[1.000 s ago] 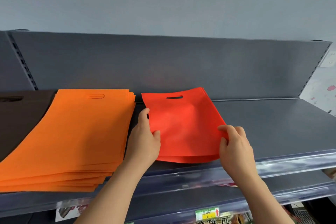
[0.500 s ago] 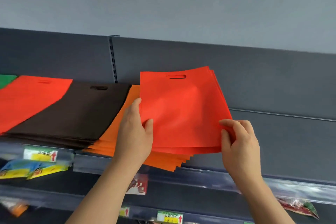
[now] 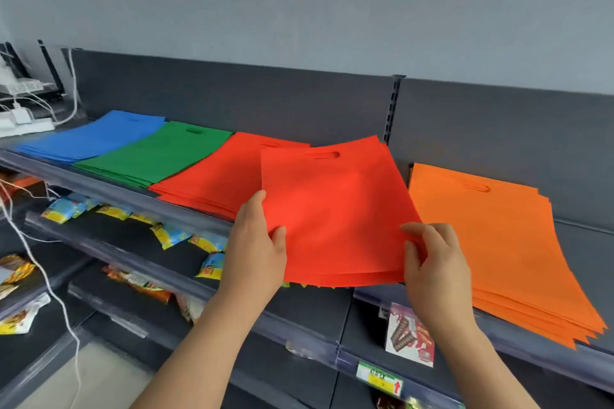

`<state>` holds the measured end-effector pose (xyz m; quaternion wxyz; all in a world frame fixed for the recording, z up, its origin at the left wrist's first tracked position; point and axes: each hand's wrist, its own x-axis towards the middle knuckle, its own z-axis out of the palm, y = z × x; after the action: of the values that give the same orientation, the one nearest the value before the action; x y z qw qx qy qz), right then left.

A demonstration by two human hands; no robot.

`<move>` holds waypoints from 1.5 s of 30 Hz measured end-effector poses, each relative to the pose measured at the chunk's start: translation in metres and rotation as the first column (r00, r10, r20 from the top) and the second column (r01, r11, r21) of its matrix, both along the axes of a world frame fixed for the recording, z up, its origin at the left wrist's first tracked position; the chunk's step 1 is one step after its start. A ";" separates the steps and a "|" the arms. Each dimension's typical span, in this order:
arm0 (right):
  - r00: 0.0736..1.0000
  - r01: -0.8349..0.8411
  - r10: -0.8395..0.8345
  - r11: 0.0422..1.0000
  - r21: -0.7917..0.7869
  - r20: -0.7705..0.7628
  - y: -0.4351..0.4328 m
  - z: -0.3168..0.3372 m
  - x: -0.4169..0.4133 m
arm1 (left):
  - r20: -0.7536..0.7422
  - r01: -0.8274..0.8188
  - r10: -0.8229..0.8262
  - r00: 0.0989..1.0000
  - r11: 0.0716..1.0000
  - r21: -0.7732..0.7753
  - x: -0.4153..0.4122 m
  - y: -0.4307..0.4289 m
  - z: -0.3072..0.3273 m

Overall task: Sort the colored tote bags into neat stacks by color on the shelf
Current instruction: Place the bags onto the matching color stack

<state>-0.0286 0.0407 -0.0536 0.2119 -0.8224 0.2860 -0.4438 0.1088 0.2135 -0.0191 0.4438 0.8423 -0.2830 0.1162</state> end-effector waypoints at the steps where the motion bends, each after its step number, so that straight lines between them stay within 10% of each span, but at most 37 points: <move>1: 1.000 -0.014 0.014 1.000 0.007 0.000 0.010 -0.001 0.012 | -0.009 -0.009 0.009 1.000 1.000 0.004 0.011 0.011 -0.001; 25: 0.950 -0.006 0.012 1.000 0.021 -0.310 0.044 0.008 0.234 | -0.067 -0.047 0.061 0.996 0.980 0.193 0.261 0.027 -0.015; 41: 0.537 0.379 -0.394 0.903 -0.204 -0.746 0.115 0.009 0.306 | 0.079 0.151 -0.251 0.965 0.774 0.615 0.388 0.054 -0.021; 45: 0.687 0.408 -0.426 0.897 -0.173 -0.589 0.132 0.009 0.325 | 0.182 0.188 -0.352 0.918 0.791 0.583 0.406 0.070 -0.014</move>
<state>0.2961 0.1726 -0.0451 -0.0102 -0.8371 0.5117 -0.1930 0.5147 0.2839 -0.0332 0.1478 0.8592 -0.4829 0.0823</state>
